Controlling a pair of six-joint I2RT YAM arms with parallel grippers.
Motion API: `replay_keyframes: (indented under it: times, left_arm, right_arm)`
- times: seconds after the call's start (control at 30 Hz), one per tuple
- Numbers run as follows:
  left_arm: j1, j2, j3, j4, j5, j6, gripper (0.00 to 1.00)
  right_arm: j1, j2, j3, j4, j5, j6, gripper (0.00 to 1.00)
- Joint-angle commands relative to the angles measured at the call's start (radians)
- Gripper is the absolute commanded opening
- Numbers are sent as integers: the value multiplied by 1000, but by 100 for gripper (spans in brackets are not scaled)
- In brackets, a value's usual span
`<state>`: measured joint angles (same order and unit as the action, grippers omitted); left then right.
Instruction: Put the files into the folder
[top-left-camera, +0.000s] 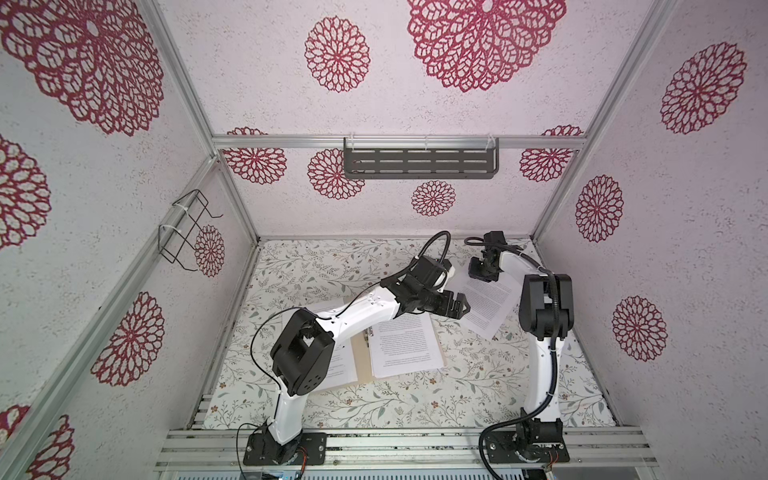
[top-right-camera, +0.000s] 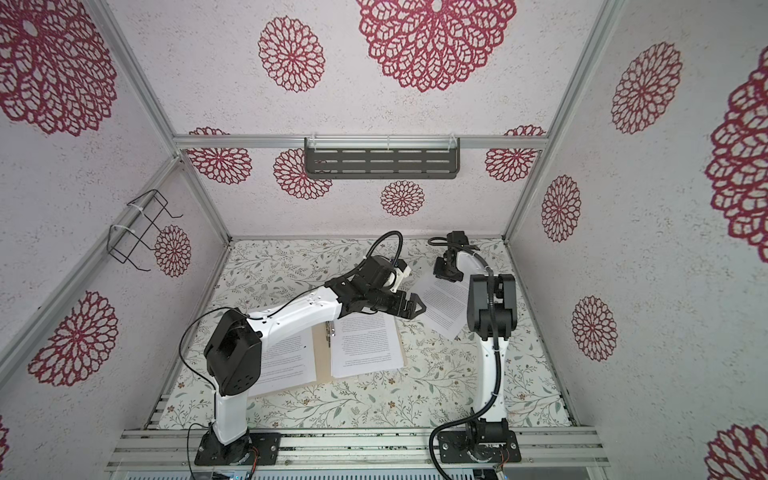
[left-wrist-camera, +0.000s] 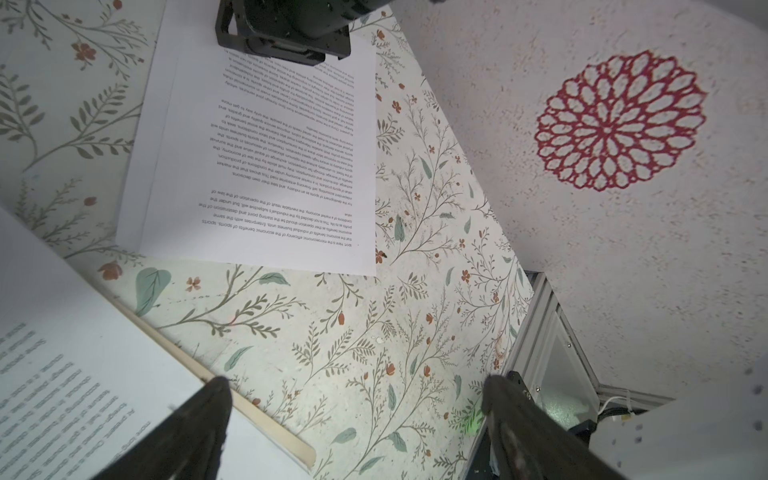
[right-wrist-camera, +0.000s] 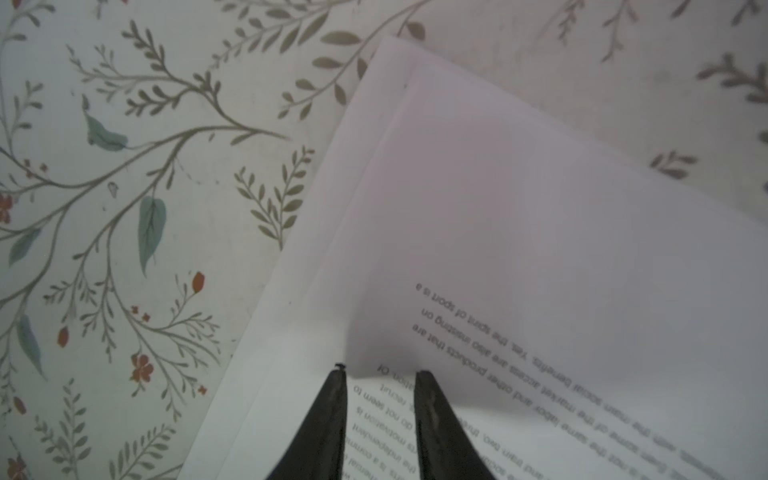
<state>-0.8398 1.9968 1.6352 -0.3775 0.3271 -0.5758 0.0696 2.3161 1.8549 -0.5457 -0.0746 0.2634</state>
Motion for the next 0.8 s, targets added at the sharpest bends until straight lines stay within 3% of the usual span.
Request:
replay_keyframes:
  times: [0.0, 0.37, 0.57, 0.77]
  left_arm:
    - [11, 8, 7, 29, 22, 20, 97]
    - [7, 44, 3, 15, 62, 33, 97]
    - [-26, 67, -13, 12, 82, 31, 98]
    - [-62, 85, -31, 26, 97, 31, 98]
  right_arm:
    - [15, -2, -11, -89, -26, -44, 30]
    - [30, -249, -467, 52, -104, -111, 26]
    - [41, -439, -735, 171, -192, -64, 26]
    - [21, -565, -794, 224, -198, -20, 35]
